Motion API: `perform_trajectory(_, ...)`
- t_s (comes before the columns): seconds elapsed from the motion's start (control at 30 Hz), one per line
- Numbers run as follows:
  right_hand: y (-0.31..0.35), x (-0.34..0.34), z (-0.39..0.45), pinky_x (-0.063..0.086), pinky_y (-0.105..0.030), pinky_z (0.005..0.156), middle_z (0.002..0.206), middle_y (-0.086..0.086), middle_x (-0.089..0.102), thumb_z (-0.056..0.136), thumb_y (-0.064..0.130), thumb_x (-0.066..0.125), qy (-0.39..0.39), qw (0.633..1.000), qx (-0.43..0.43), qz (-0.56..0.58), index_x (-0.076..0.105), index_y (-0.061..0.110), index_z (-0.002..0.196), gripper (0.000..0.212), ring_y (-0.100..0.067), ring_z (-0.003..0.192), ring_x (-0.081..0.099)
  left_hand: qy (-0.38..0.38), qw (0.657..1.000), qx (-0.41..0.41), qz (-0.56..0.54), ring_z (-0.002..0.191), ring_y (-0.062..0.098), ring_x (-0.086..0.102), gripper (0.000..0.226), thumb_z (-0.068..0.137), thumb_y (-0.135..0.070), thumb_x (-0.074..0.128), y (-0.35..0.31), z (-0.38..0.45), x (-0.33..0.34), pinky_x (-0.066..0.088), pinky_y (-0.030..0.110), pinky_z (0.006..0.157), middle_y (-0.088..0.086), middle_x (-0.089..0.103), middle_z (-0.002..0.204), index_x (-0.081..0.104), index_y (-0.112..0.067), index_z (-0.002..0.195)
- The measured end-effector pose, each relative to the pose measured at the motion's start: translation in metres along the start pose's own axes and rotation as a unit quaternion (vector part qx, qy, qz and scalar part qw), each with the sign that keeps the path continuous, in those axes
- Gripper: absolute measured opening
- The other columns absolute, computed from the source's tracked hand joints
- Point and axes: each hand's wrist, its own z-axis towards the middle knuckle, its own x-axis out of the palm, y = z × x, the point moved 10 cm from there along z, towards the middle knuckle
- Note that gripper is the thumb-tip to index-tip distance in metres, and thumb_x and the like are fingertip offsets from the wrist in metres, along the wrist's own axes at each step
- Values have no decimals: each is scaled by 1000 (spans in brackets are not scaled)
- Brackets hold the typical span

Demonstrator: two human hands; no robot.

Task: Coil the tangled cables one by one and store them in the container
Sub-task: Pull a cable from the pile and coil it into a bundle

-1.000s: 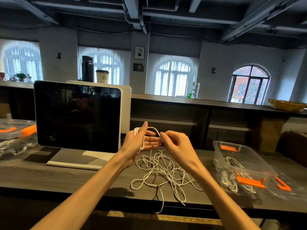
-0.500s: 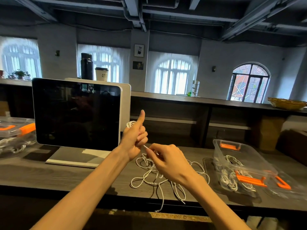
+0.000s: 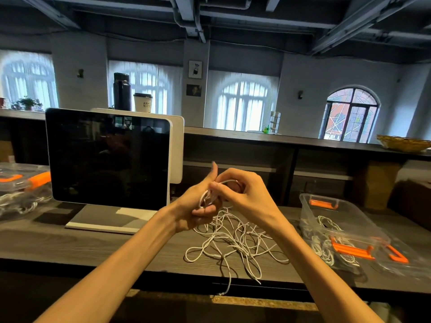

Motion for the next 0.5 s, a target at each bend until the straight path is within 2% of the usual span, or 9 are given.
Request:
perform_trajectory(0.1,-6,2,1,61,-31,77,85,9,73,89,36,79,2,1000,26,-6,77,21,91,16,-10,84,72,101,992,-12,-80,34,6,31,82,82,-88,37,6,-1,18,25,16,39,2,40,52,52,-9,72)
perform_trajectory(0.17,-6,2,3,60,-26,74,83,9,73,87,32,81,2,1000,28,-10,76,23,91,11,-8,81,71,132,990,-14,-46,35,5,32,74,74,-86,57,6,-5,21,25,17,40,-1,42,52,55,-12,74)
perform_trajectory(0.27,-11,4,5,57,-21,69,80,1,71,84,28,84,42,996,69,31,72,21,94,17,-9,75,69,191,981,-16,23,32,2,33,58,68,-64,82,12,-14,25,25,15,33,-6,41,47,53,-14,75)
perform_trajectory(0.33,-17,8,1,52,-19,60,78,-3,72,88,33,79,74,983,113,121,74,16,91,18,-10,69,67,211,978,6,-11,29,1,35,50,77,-53,80,7,-17,31,26,13,31,-6,43,45,54,-10,80)
perform_trajectory(0.4,-28,4,-3,44,-18,53,71,-1,67,93,38,72,49,972,149,175,76,13,89,25,-8,62,58,142,985,57,-82,28,1,34,42,87,-49,68,-6,-11,21,26,13,30,-7,42,42,60,-8,82)
perform_trajectory(0.47,-41,1,-7,42,-21,52,65,2,60,98,39,66,22,974,165,157,76,12,91,30,-8,58,52,8,984,90,-151,29,3,32,38,94,-44,61,-14,-2,-6,25,15,32,-4,37,41,63,-7,85)
perform_trajectory(0.5,-46,1,-9,42,-21,52,63,3,58,99,38,64,16,978,163,130,76,13,91,30,-9,57,52,-60,983,104,-139,32,5,32,40,96,-43,60,-16,-1,-20,25,16,34,-2,38,44,65,-5,88)
